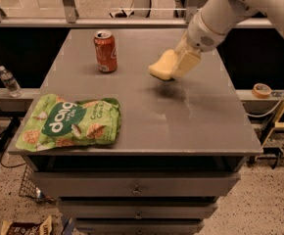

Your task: Move sponge near coke can

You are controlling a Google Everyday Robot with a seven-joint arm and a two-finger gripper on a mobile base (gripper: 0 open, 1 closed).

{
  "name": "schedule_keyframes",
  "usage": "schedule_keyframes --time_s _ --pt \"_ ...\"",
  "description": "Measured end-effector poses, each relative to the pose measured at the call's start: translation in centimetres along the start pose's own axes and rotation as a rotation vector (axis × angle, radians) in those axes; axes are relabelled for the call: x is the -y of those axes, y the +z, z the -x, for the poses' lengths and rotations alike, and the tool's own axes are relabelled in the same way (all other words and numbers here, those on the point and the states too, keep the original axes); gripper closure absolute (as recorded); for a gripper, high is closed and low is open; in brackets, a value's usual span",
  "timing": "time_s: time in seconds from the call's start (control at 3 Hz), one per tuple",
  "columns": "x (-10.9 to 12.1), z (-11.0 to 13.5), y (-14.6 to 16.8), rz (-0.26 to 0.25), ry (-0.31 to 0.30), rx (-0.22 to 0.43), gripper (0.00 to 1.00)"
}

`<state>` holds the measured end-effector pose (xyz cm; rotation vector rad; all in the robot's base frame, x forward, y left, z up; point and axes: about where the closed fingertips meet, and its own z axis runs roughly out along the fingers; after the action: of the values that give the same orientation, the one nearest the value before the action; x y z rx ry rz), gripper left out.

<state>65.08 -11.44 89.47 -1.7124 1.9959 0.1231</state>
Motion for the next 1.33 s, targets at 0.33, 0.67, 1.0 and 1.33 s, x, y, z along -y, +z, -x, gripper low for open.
schedule_keyframes --time_s 0.33,0.67,1.0,1.33 --pt "2.1 3.4 1.7 0.003 -0.042 0.012 1.0" --pt "3.6 5.8 3.7 0.017 -0.045 0.032 1.0" --pt "3.5 8.0 4.9 0.027 -0.066 0.052 1.0" --pt "2.7 9.6 6.3 0.06 -0.095 0.066 1.0"
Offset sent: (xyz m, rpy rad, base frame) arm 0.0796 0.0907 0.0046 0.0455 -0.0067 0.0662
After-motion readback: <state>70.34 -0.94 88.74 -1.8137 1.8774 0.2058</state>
